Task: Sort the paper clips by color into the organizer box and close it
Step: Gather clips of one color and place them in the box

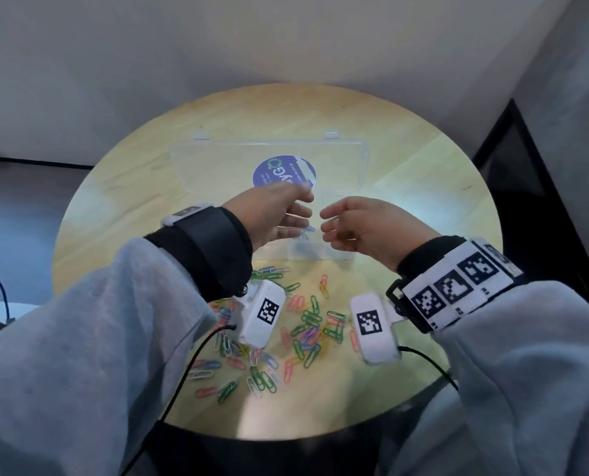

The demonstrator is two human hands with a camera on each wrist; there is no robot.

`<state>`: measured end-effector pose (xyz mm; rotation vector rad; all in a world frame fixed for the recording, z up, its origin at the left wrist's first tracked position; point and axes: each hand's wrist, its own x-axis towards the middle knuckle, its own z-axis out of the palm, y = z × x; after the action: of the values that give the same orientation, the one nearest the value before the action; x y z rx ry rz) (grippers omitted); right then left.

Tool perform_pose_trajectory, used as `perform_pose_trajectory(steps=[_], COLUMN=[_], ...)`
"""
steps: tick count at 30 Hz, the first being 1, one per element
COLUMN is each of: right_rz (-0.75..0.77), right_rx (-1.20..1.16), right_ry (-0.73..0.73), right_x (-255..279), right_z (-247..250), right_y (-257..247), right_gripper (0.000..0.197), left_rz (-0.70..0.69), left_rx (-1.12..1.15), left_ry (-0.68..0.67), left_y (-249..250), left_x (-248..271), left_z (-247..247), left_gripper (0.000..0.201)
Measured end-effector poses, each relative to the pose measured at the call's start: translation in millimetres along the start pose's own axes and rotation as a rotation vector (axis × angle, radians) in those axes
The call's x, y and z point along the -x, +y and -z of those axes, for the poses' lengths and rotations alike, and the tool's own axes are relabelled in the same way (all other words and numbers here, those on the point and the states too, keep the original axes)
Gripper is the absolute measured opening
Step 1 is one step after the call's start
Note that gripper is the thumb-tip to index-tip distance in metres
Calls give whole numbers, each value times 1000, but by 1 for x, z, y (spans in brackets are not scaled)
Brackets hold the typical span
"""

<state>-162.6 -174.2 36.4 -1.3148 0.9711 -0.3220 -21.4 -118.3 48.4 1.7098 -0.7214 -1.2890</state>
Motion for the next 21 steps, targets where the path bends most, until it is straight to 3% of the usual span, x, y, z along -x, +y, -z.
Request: perform_pose_trajectory(steps=[3, 9, 13, 21], right_rz=[24, -20, -30, -43], right_rx=[343, 908, 1065, 1257], right_ry=[-65, -118, -168, -163], right_x=[18, 49, 60, 62], right_z=[10, 21, 21, 17], right_y=[11, 41, 58, 77], right_gripper=[17, 5, 13, 35], left_rz=[-59, -101, -69, -86], left_rx=[-271, -1214, -1341, -1326], left_ry=[-60, -17, -79, -78], left_y=[-10, -41, -57, -74], left_x=[11, 27, 30, 26], left_z=[-5, -18, -23, -34], left_gripper=[12, 5, 20, 10])
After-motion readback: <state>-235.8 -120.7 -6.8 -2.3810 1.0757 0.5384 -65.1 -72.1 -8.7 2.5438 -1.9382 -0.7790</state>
